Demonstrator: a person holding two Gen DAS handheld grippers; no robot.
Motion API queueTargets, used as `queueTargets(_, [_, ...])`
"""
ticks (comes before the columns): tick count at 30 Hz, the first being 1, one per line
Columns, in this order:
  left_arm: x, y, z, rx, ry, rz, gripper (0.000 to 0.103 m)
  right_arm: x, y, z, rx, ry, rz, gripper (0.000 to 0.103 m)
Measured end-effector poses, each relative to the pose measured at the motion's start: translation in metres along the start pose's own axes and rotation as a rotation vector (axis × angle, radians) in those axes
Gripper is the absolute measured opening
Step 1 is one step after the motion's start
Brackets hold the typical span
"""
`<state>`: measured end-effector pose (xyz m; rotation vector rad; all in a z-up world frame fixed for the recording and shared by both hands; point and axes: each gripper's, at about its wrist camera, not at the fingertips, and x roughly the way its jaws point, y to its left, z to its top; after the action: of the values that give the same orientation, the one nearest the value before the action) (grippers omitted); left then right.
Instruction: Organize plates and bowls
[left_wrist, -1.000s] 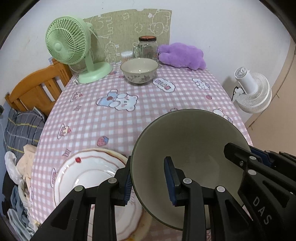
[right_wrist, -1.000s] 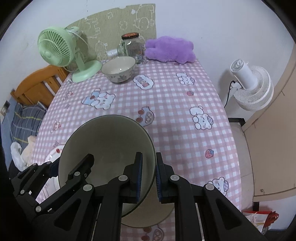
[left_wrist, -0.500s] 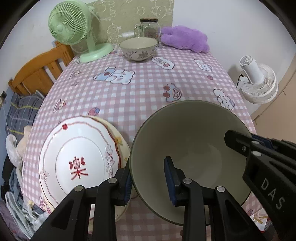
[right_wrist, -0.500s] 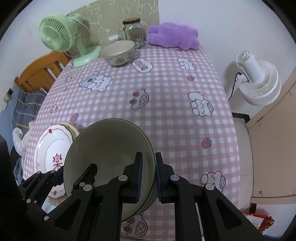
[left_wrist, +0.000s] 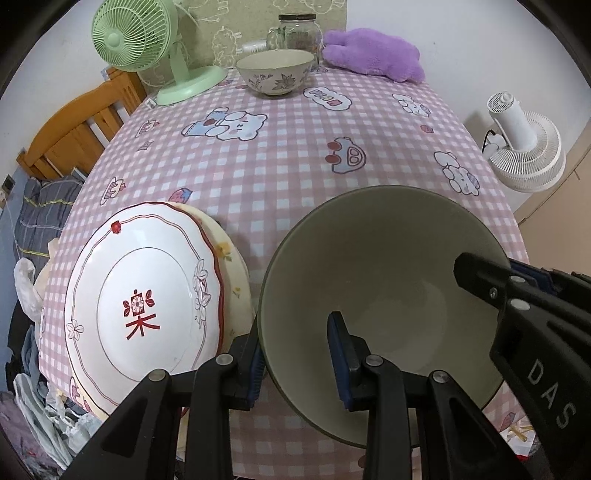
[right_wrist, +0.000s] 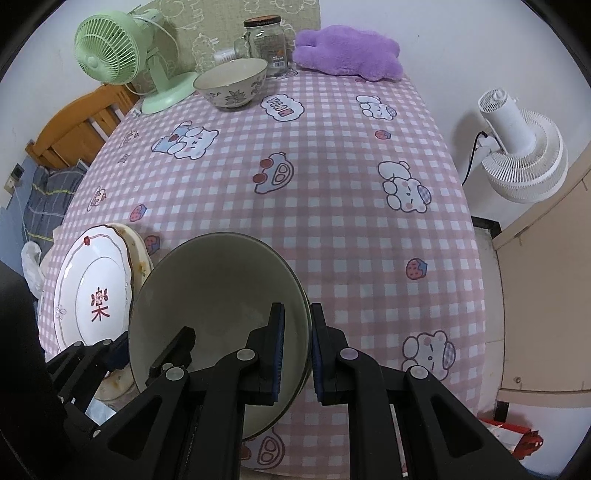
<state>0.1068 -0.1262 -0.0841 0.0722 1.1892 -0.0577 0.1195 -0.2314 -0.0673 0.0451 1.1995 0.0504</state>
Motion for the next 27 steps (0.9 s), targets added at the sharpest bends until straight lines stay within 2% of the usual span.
queueTargets(11, [0.004, 0.001, -0.001, -0.001, -0.010, -0.018, 0.030, 0.000, 0.002, -0.004, 0.020, 0.001, -0.054, 0.017])
queueTargets(15, [0.003, 0.002, -0.001, 0.008, -0.008, -0.051, 0.038, -0.001, 0.003, -0.006, 0.034, -0.002, -0.069, 0.017])
queueTargets(16, [0.002, 0.002, -0.001, 0.013, -0.008, -0.055, 0.045, -0.001, 0.003, -0.006, 0.040, -0.003, -0.070, 0.017])
queueTargets(17, [0.000, 0.002, 0.000, 0.025, -0.010, -0.064, 0.057, -0.001, 0.003, -0.007, 0.046, -0.004, -0.070, 0.018])
queueTargets(18, [-0.002, 0.003, 0.000, 0.033, -0.017, -0.071, 0.062, -0.002, 0.002, -0.007, 0.055, -0.003, -0.066, 0.019])
queueTargets(21, [-0.012, 0.006, 0.004, 0.057, -0.046, -0.096, 0.072, -0.008, 0.004, -0.006, 0.077, -0.015, -0.048, 0.042])
queueTargets(22, [-0.016, 0.008, 0.006, 0.063, -0.054, -0.101, 0.077, -0.012, 0.005, -0.005, 0.088, -0.032, -0.049, 0.055])
queueTargets(23, [-0.020, 0.010, 0.009, 0.070, -0.067, -0.103, 0.078, -0.018, 0.006, -0.004, 0.099, -0.051, -0.049, 0.063])
queueTargets(27, [-0.037, 0.023, 0.022, 0.085, -0.115, -0.112, 0.086, -0.033, 0.015, 0.004, 0.113, -0.089, -0.040, 0.064])
